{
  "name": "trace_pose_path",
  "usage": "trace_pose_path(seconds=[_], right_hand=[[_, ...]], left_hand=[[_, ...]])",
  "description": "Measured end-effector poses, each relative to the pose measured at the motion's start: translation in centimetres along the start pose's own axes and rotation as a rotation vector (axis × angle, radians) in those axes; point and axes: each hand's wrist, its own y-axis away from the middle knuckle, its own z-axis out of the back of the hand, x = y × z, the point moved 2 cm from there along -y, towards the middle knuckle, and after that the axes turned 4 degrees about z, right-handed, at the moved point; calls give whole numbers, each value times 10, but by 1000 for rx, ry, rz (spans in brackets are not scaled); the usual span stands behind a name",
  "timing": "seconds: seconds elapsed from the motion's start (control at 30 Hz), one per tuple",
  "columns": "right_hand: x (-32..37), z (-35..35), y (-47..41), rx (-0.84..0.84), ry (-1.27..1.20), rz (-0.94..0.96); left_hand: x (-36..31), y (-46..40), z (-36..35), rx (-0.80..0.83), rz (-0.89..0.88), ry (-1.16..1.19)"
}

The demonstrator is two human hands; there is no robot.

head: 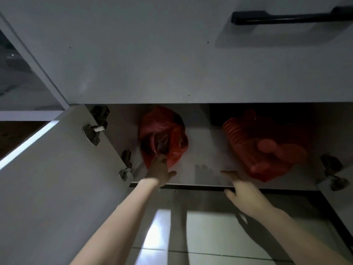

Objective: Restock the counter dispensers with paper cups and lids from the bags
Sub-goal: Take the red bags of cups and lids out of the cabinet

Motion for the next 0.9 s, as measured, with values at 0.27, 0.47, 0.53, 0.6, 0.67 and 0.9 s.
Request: trace_pose_path(seconds=[0.27,0.47,0.53,0.6,0.67,0.9], right_hand=[[15,-13,24,17,17,67],[-6,17,25,-151,234,9],[-24,39,15,-295,238,-67],[-44,63,1,-389,241,-142],[-63,83,-16,-297,285,-245],[-85,98,-48,-170,333,-324]], left_hand=[[18,108,1,-448,-144,-46],[-17,85,33,-578,-181,94],[-36,64,32,-367,-236,10],[-47,46,26,-141,-187,-170],[-51,35,21,-61,-128,-367],[-58,31,14,-180,-169,-222]])
